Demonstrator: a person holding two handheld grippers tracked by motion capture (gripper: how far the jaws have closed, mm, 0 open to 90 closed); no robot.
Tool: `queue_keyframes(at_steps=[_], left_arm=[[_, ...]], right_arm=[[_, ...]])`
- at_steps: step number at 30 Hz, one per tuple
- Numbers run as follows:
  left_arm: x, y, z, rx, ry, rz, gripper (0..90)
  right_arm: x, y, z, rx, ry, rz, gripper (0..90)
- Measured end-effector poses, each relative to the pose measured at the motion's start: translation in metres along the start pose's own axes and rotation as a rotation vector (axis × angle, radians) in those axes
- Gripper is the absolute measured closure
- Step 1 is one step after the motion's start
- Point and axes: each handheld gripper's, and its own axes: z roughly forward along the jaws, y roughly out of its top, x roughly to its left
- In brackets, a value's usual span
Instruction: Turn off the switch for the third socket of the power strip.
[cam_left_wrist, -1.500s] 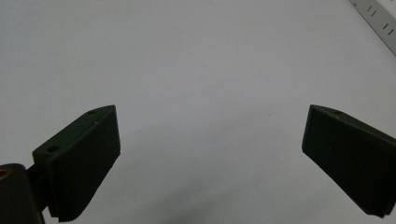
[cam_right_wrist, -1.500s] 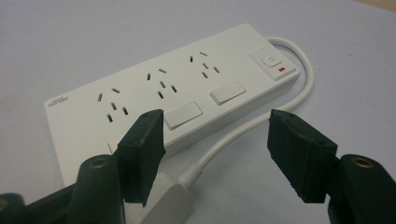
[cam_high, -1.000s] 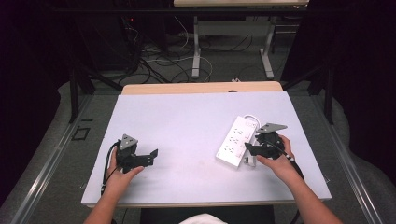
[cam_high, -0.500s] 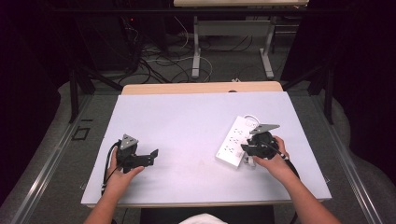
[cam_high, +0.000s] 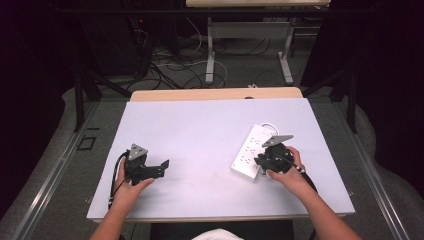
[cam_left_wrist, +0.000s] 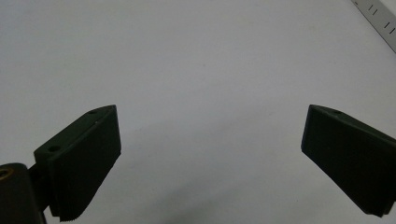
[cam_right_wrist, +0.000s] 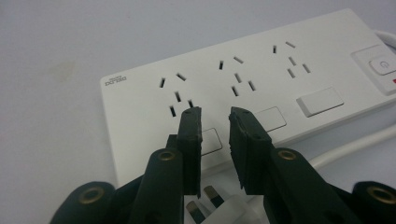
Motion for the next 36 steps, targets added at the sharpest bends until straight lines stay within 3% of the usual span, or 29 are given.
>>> queue_keyframes(at_steps=[6,7,9,17,35,36], left_arm=[[0.0,0.0,0.0,-0.003,0.001,-0.006,4.8],[0.0,0.0,0.0,-0.003,0.001,-0.005,4.9],[0.0,0.0,0.0,-0.001,0.001,-0.007,4.9],[0.0,0.0,0.0,-0.001,0.001,-0.007,5.0],[0.001,0.0,-0.001,0.004,0.002,0.003,5.0],[0.001,0.0,-0.001,0.008,0.0,0.004,5.0]], right_arm=[[0.002,0.0,0.002,-0.001,0.008,-0.001,77.6],[0.003,0.0,0.001,0.027,0.016,0.002,78.5],[0.004,-0.001,0.003,0.005,0.017,-0.003,78.6],[0.007,-0.001,0.005,0.015,0.034,-0.022,82.4],[0.011,-0.002,0.006,0.025,0.052,-0.002,86.4],[0.01,-0.001,0.005,0.034,0.053,-0.02,86.6]])
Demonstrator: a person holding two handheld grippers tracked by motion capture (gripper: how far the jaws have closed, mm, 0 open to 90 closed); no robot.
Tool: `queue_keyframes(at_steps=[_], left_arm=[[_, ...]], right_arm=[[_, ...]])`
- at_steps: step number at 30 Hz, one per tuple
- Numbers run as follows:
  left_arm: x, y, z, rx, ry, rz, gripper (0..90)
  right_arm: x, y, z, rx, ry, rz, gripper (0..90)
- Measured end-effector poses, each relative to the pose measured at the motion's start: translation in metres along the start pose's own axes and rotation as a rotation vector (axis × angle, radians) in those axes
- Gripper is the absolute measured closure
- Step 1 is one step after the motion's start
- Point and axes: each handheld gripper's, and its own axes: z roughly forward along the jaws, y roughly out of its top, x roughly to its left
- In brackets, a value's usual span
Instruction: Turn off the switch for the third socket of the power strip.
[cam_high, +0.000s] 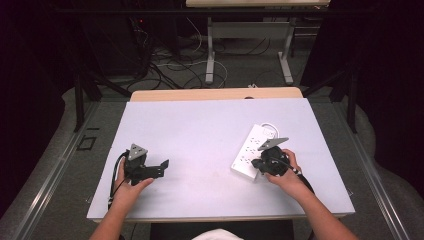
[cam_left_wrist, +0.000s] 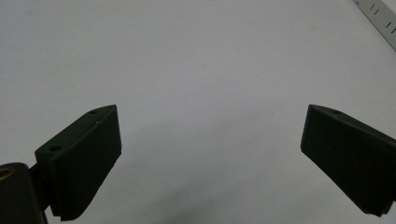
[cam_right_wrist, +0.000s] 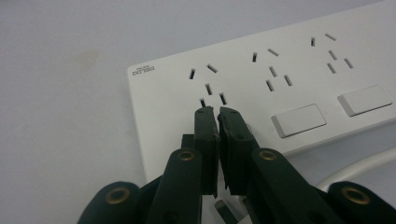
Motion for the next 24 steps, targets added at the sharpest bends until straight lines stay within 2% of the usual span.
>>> queue_keyframes(at_steps=[14,15,19,23,24], left_arm=[[0.0,0.0,-0.0002,-0.001,0.0,0.0,5.1],[0.0,0.0,-0.0002,0.0,0.0,0.0,5.1],[-0.0005,-0.0002,0.0004,-0.009,0.005,-0.002,5.1],[-0.0008,-0.0003,0.0003,-0.01,0.003,-0.005,5.1],[-0.0012,-0.0004,0.0006,-0.011,0.001,-0.012,5.1]], right_arm=[[0.0014,-0.0004,0.0,0.0,0.023,0.008,89.4],[0.0002,-0.0003,0.0005,-0.006,0.029,-0.008,88.9],[0.0016,-0.0008,0.0011,-0.01,0.018,-0.001,89.0],[0.0018,-0.0003,-0.0005,0.019,0.015,-0.004,89.7],[0.0019,-0.0006,0.0004,0.005,0.015,-0.004,90.0]])
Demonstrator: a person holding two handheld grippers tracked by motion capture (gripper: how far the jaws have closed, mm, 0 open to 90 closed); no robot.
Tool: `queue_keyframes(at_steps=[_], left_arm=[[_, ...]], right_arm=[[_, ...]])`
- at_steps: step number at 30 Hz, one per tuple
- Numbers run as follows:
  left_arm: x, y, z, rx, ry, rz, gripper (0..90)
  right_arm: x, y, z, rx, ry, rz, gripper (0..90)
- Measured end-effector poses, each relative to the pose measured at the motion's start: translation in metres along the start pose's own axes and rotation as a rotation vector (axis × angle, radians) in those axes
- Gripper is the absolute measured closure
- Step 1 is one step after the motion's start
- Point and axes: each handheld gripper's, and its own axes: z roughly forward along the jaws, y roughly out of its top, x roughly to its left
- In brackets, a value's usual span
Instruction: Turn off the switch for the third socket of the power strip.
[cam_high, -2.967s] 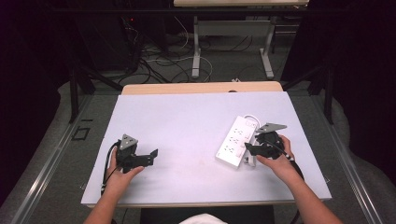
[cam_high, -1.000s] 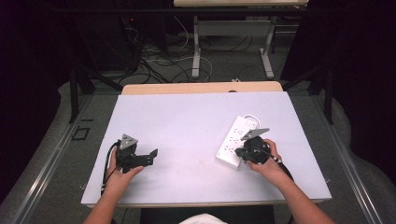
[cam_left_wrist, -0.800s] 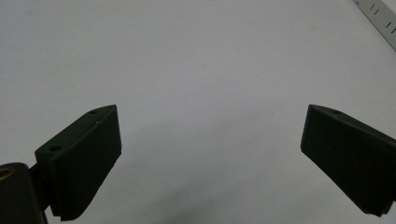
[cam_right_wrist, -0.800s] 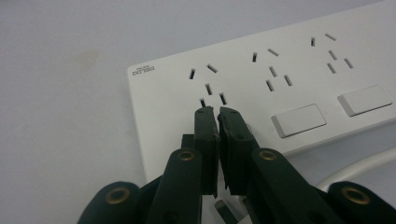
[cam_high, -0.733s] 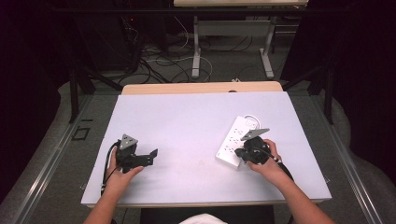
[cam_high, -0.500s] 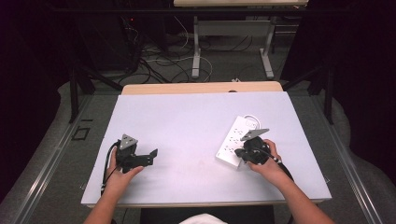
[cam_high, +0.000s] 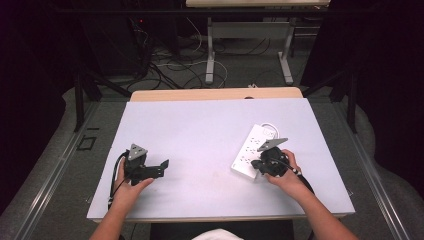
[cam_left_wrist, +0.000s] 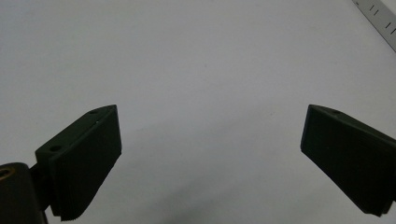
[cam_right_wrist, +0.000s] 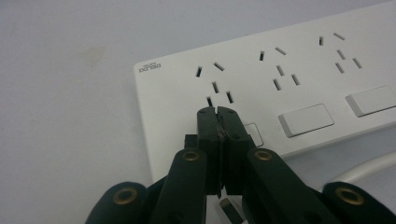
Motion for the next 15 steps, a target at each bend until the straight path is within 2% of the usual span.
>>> queue_keyframes(at_steps=[4,5,10,15], left_arm=[[0.0,0.0,0.0001,0.001,0.001,0.002,5.1],[0.0,0.0,0.0001,0.001,0.001,0.002,5.2],[0.0,0.0,0.0002,0.002,0.001,0.002,5.2],[-0.0002,-0.0001,0.0003,0.002,0.002,0.002,5.2]], right_arm=[[-0.0001,0.0004,-0.0009,0.014,0.003,-0.002,90.0],[0.0,0.0,0.0001,-0.002,0.001,0.0,90.0],[-0.0001,-0.0002,0.0007,-0.012,0.008,0.005,90.0],[-0.0015,0.0001,0.0004,-0.005,0.016,-0.008,90.0]])
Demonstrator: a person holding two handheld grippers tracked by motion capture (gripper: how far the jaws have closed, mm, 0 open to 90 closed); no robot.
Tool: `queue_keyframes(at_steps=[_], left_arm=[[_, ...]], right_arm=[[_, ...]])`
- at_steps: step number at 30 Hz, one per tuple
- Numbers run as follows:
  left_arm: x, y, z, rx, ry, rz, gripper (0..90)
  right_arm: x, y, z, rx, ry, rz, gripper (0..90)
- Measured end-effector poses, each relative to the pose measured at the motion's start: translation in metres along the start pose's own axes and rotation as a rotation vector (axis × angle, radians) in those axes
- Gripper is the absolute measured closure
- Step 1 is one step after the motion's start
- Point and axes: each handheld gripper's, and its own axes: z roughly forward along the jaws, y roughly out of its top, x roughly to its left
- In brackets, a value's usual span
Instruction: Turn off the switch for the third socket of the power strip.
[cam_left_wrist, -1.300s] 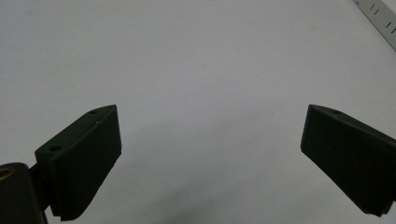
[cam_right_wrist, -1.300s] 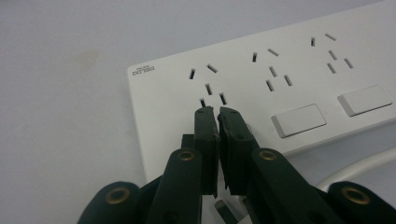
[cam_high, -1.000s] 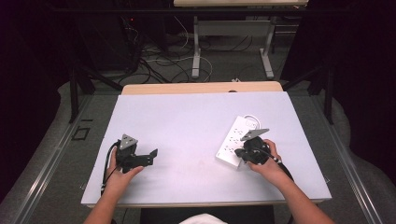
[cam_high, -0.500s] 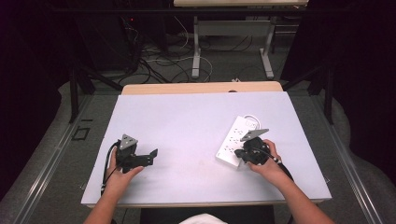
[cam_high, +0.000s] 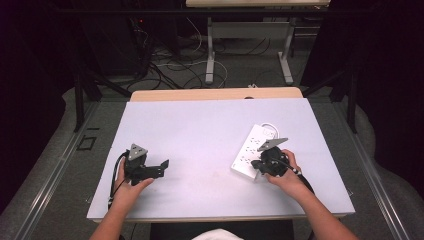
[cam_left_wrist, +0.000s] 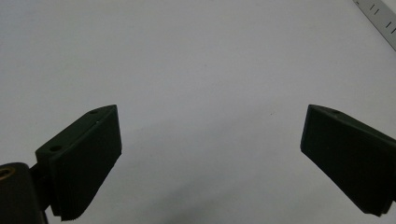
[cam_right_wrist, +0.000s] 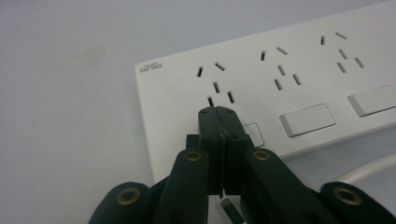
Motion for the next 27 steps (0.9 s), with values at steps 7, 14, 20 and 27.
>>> queue_keyframes(at_steps=[7,14,20,27], left_arm=[[0.0002,0.0004,-0.0005,0.009,-0.006,0.004,5.2],[0.0002,0.0,0.0004,-0.001,-0.001,0.002,5.2],[-0.0001,-0.0001,0.0004,0.0,-0.004,-0.002,5.3],[-0.0002,-0.0001,0.0004,0.001,-0.004,-0.002,5.3]], right_arm=[[0.0014,-0.0015,0.0029,-0.003,0.002,0.026,90.0],[0.0009,-0.0015,0.0029,-0.002,0.001,0.025,90.0],[0.0011,-0.0016,0.0025,0.003,0.007,0.036,90.0],[0.0011,-0.0015,0.0025,0.002,0.006,0.038,90.0]])
